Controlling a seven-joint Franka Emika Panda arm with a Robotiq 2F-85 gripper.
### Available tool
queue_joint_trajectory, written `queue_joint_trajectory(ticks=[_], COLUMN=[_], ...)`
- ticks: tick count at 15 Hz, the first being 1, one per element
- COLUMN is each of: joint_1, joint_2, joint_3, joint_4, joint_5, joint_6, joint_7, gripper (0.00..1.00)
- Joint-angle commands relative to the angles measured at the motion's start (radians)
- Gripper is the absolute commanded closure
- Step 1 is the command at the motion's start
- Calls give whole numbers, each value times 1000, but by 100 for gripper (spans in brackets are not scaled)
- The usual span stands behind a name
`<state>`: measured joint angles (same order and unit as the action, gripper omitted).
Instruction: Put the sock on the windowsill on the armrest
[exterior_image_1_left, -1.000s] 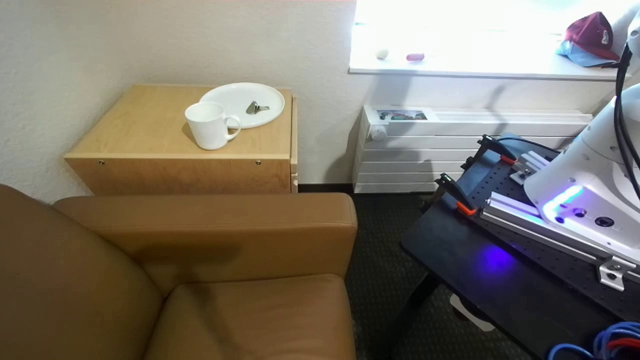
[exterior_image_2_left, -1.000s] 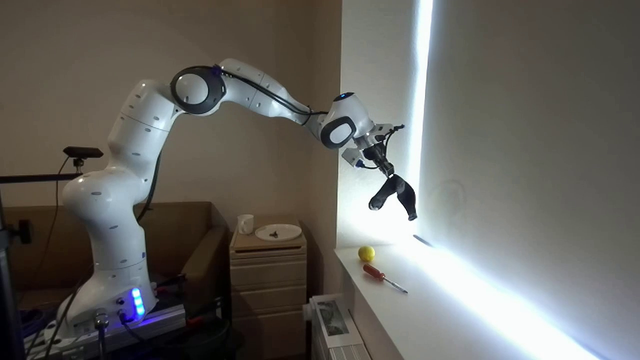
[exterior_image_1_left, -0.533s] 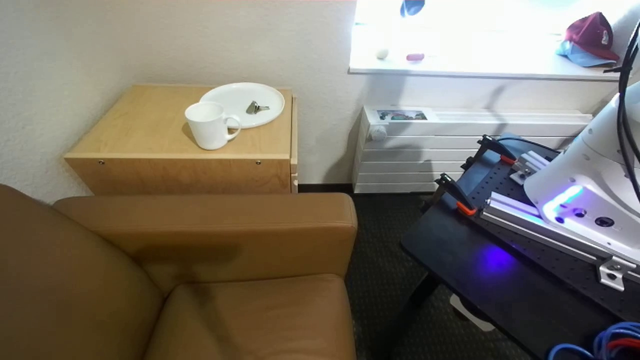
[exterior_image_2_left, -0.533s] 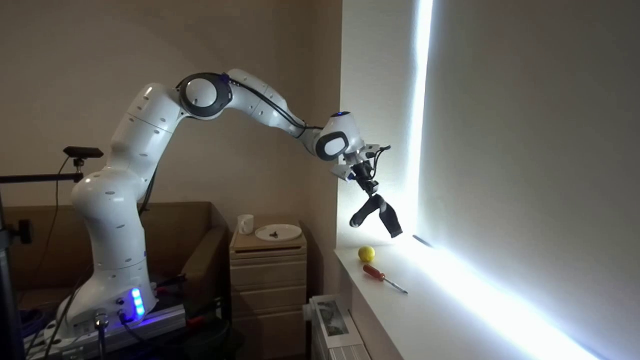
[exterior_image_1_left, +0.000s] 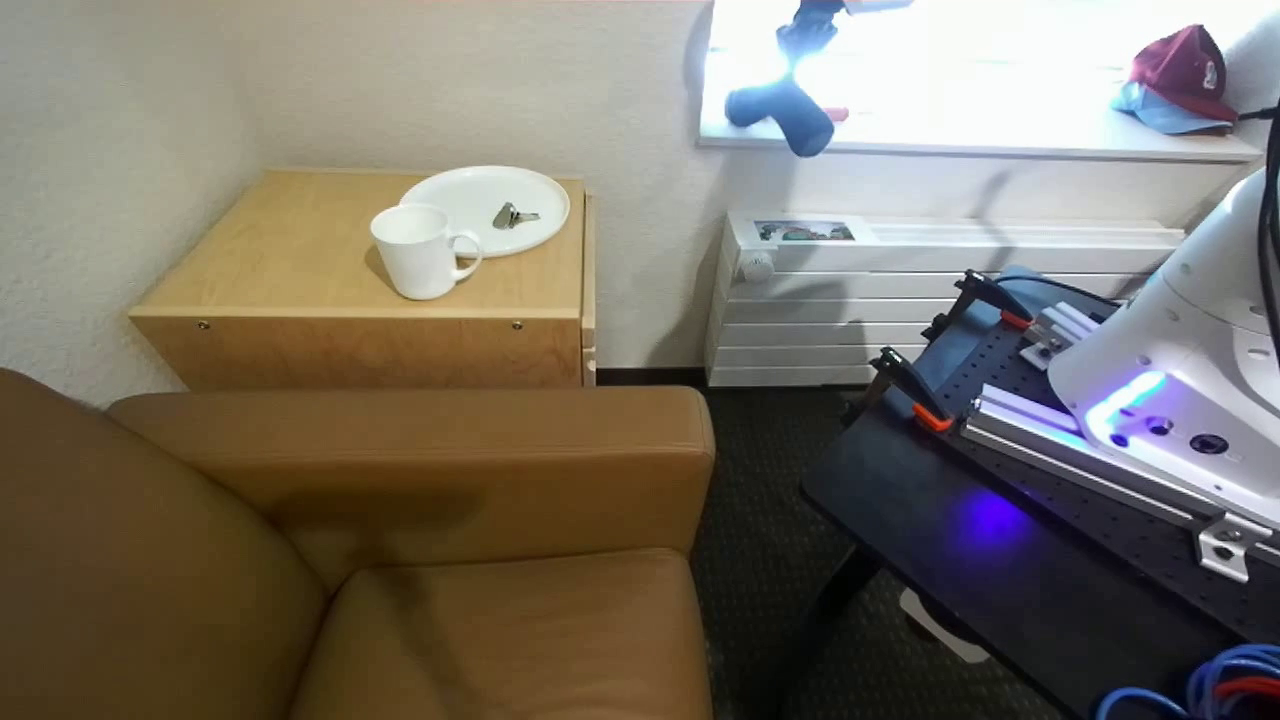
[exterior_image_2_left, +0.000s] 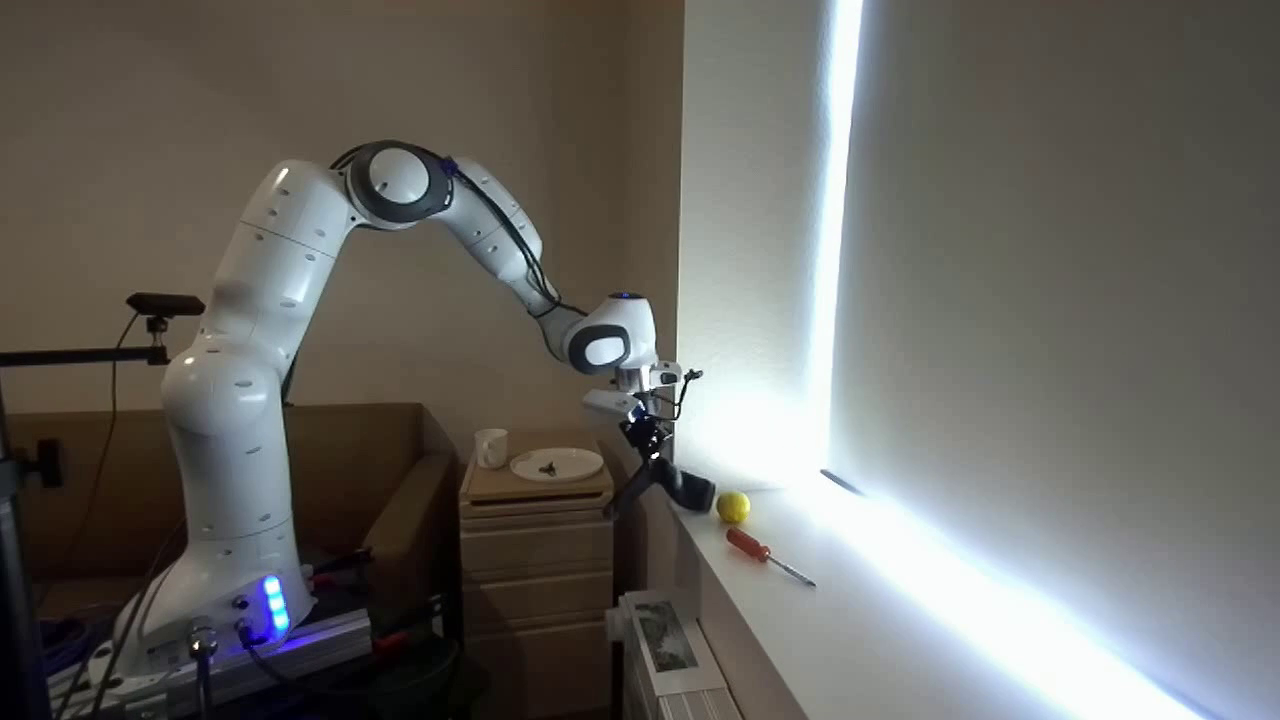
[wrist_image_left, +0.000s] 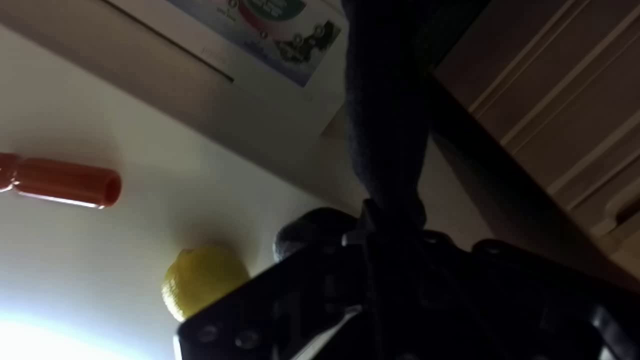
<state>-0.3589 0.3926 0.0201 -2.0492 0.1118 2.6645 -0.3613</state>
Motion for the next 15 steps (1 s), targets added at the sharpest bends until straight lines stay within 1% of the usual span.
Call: queue_joint_trajectory(ticks=[1, 2, 4, 5, 7, 8, 10, 11, 12, 13, 15], joint_1=[41, 52, 65, 74, 93, 98, 100, 100, 144, 172, 232], joint_2=[-151, -181, -255, -149, -207, -226, -239, -239, -169, -166, -175], joint_3=[-7, -4, 17, -9, -6, -8, -10, -10, -8, 16, 62], joint_4=[-251, -307, -421, -279, -365, -385, -395, -395, -331, -357, -411], joint_5=[-50, -63, -55, -40, -40, -39, -39, -39, -104, -122, -134], joint_6=[57, 77, 148, 80, 117, 120, 121, 121, 69, 70, 90], joint_7=[-119, -148, -222, -158, -189, -194, -199, -199, -153, -174, -169], gripper=[99, 99, 99, 95, 95, 95, 95, 99, 99, 99, 99])
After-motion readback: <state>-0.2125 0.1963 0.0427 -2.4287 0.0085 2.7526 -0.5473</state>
